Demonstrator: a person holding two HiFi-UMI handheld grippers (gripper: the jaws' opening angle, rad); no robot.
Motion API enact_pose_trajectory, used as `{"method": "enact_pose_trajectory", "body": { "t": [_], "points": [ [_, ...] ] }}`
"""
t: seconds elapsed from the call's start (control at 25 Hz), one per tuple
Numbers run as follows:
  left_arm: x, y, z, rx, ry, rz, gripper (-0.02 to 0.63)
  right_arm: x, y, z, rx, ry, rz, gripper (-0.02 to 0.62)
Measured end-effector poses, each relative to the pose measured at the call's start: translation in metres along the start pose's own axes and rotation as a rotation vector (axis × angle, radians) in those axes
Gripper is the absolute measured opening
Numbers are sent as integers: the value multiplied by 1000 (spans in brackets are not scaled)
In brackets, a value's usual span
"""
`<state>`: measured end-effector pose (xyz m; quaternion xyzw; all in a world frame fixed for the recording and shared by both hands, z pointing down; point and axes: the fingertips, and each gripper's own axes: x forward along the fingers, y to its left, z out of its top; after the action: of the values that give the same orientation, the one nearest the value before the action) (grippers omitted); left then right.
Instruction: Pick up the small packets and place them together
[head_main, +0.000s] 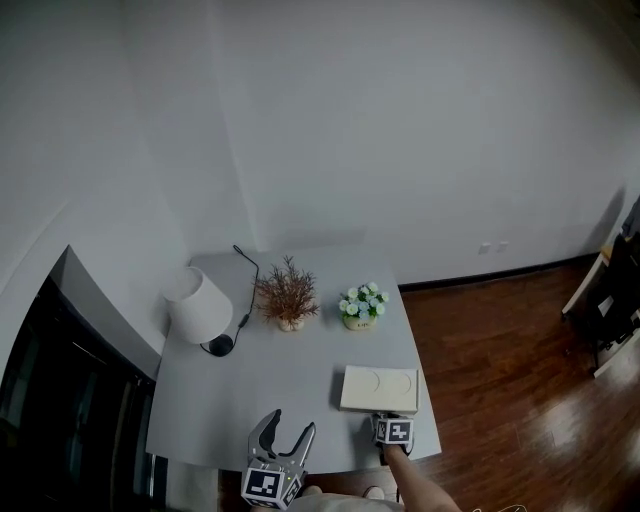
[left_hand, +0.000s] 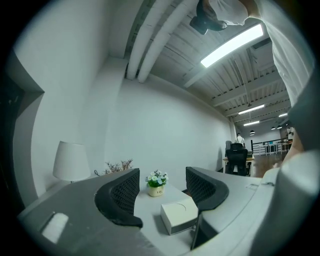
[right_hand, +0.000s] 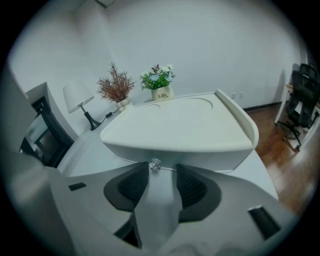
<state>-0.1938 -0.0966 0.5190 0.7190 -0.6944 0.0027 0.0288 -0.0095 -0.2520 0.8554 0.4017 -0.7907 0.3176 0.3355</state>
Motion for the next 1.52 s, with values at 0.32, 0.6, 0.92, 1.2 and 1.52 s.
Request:
{"method": "enact_pose_trajectory", "body": {
  "t": [0.32,0.6,0.92,1.2,1.52],
  "points": [
    [-4,3,-7,-28,5,6,278,5,0,-1,54,32,-101,170],
    [-15,3,-10,-37,10,15,278,13,6,-2,163,24,-182,98],
    [-31,18,-23,-88,27,60,278,-4,15,-22,-14,43,-76,86],
    [-17,-2,-31,-125,32,2,278,-40,36,-98,-33,142,26,81],
    [-7,-21,-32,-133,39,-55,278,-40,44,-115,-85,138,18,81]
  ]
}}
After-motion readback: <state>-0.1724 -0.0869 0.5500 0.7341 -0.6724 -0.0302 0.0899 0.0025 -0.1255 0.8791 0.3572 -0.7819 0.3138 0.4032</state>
